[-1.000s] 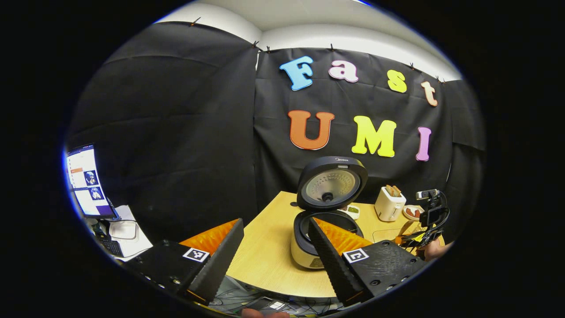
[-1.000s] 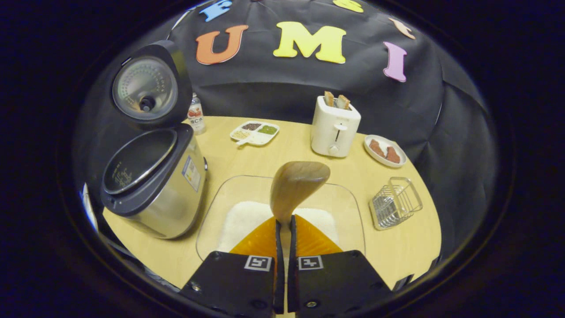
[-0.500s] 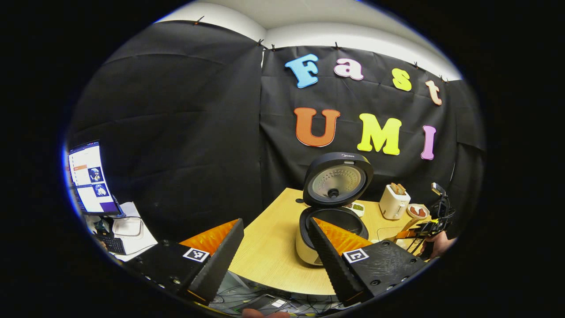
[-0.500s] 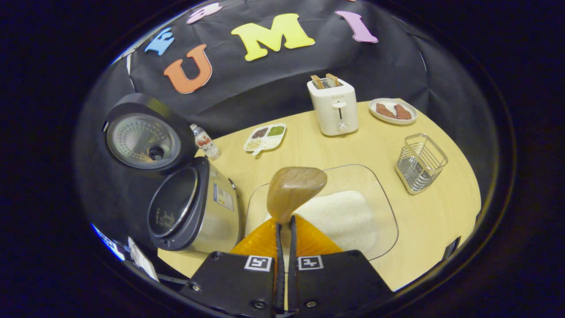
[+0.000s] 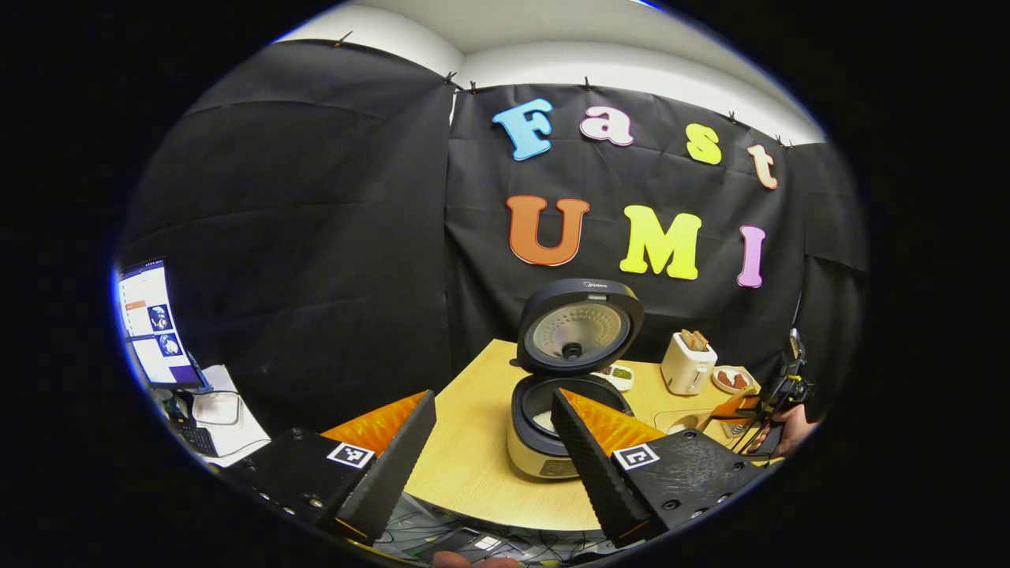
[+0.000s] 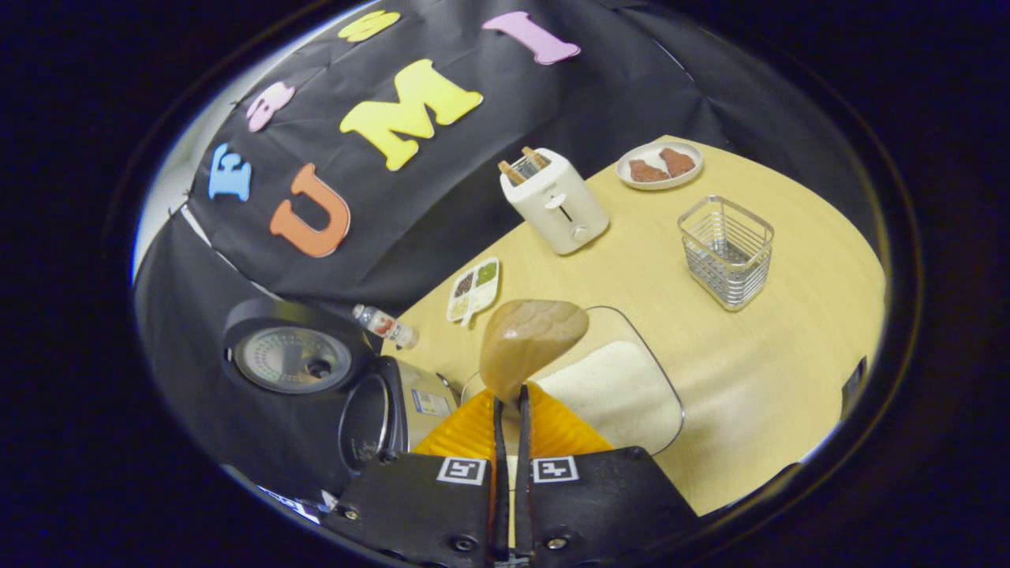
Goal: Close the left gripper, press the button to open the rice cooker; take a wooden spoon from the chopstick holder with the right hand, scoop a spoonful of rice and pour it into the rice cooker, then put the wooden spoon back into the chopstick holder.
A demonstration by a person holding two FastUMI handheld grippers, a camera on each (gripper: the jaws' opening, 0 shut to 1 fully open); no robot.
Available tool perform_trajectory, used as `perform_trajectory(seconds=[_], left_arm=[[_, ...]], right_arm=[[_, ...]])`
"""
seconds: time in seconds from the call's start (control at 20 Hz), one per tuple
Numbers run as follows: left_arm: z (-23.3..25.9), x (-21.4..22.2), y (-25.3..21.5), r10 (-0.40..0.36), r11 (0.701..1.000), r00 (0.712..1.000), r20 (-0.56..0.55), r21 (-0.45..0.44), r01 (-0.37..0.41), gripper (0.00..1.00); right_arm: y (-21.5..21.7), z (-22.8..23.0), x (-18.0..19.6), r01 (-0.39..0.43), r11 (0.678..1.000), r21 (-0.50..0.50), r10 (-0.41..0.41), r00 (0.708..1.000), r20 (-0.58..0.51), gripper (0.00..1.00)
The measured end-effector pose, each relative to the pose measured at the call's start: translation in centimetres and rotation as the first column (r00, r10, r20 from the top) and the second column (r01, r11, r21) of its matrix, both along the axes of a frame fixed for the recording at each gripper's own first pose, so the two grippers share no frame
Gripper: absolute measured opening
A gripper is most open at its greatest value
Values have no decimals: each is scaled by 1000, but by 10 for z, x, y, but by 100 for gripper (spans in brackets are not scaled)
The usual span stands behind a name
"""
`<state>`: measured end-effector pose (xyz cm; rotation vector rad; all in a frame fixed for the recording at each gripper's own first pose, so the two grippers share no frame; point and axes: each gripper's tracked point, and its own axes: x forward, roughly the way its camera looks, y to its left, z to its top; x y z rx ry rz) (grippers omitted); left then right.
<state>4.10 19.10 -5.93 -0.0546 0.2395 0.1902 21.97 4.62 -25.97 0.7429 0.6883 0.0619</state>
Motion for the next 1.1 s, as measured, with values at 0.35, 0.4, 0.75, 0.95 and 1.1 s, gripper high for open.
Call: perform_trajectory(seconds=[0.35,0.4,0.75,0.95,1.1], left_arm=[[3,3,-17,-23,1000,1000,3,-5,23,95],[1,1,-19,-22,1000,1000,1,-5,22,95],[12,-21,-17,24,1000,999,32,-8,-24,95],[12,-38,-8,72,997,997,32,-34,-71,95],[12,-47,-3,106,994,994,29,-43,-104,95]], right_arm=[[-11,58,-11,5,991,134,-16,997,82,8],[-7,70,-10,-4,991,136,-10,995,102,8],[91,134,9,-201,972,119,174,963,205,8],[153,131,22,-324,945,42,308,928,209,8],[184,116,30,-378,924,-61,383,903,197,8]])
